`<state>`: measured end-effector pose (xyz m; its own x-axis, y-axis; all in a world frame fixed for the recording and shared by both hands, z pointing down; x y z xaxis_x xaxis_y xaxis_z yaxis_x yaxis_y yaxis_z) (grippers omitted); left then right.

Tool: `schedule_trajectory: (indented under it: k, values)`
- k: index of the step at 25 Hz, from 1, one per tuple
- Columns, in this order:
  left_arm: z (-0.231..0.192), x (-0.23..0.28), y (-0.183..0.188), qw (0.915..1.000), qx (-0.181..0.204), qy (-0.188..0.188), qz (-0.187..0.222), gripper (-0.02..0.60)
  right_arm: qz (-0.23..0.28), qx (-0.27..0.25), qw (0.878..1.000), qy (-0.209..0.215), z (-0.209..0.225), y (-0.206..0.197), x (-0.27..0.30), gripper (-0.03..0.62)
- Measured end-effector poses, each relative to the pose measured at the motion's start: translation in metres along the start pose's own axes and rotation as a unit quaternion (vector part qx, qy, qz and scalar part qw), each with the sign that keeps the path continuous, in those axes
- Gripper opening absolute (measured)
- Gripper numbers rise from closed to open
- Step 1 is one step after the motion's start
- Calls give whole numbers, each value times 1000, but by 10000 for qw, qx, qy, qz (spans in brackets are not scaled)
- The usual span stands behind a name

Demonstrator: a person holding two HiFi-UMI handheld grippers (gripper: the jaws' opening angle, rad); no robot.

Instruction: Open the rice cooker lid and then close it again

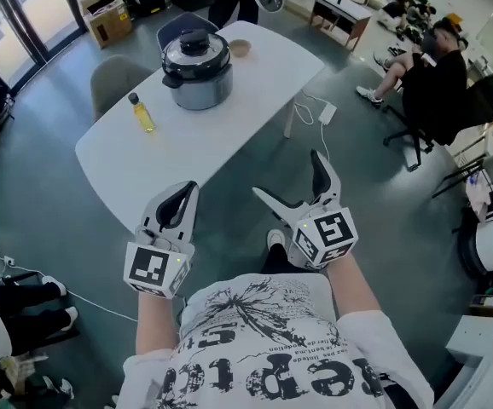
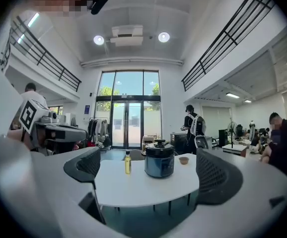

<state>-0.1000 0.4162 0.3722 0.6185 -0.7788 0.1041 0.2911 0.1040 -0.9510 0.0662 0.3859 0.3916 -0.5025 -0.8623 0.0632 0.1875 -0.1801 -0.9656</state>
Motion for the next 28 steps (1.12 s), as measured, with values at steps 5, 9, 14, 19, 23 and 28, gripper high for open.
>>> schedule_trajectory:
  k: [5, 9, 14, 19, 23, 28]
  values:
    - [-8, 125, 21, 9994, 54, 348, -44, 14, -174, -84, 9988, 439, 106, 35, 58, 598]
    - [-5, 219, 28, 9987, 22, 514, -17, 14, -388, -47, 9965, 740, 183, 53, 101, 598]
    - [-20, 285, 36, 9961, -119, 871, 72, 14, -625, -211, 9907, 1192, 226, 66, 154, 598]
    - [-50, 324, 17, 9930, -233, 1141, -206, 14, -776, -160, 9855, 1502, 252, 65, 208, 598]
    - [-81, 345, 1, 9902, -327, 1314, -337, 14, -962, -132, 9796, 1757, 260, 60, 253, 597]
    - [-135, 374, -13, 9877, -334, 1489, -356, 14, -1167, -278, 9722, 2013, 258, 64, 322, 597]
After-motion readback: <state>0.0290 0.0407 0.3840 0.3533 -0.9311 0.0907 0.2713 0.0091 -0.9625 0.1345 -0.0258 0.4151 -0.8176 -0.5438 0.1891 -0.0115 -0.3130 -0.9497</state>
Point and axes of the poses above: the fingertips, and each gripper's own axes: x forward along the fingers, z to its right, y out of its top, the point moved 1 cm from there along -x, backward along the fingers, and after that the axes turned 13 degrees about x, right-handed, at the moved point
